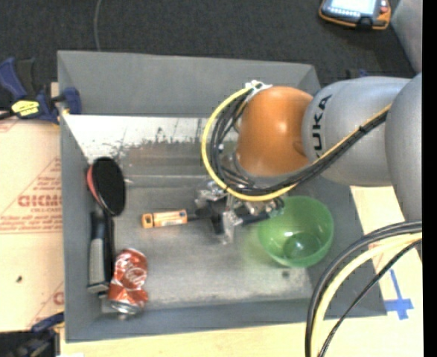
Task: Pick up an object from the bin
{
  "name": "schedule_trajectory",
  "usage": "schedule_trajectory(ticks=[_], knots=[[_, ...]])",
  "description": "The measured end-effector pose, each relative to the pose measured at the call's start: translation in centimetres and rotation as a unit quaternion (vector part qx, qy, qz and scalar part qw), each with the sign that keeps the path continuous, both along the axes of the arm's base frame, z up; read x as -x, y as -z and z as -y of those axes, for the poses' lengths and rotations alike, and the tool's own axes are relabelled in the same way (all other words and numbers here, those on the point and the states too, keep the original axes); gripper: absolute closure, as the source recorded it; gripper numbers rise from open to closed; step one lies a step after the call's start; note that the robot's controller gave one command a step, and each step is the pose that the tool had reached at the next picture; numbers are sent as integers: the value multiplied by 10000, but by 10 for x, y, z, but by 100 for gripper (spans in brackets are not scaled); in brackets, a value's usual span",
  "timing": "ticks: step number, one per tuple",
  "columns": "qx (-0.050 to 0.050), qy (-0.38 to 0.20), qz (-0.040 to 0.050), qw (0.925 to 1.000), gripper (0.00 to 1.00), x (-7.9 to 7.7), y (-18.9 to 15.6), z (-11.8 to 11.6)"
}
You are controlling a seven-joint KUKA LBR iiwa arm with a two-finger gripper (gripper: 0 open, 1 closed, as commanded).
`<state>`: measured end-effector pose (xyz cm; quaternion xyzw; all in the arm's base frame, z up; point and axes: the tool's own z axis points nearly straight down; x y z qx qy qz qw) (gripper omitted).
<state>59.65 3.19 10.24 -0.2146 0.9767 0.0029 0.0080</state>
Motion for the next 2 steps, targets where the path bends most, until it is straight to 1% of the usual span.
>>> schedule_trajectory(ticks=[1,2], knots=[[0,1,0,10000,0,0,0,0],[-2,6,-1,10000,0,0,0,0]])
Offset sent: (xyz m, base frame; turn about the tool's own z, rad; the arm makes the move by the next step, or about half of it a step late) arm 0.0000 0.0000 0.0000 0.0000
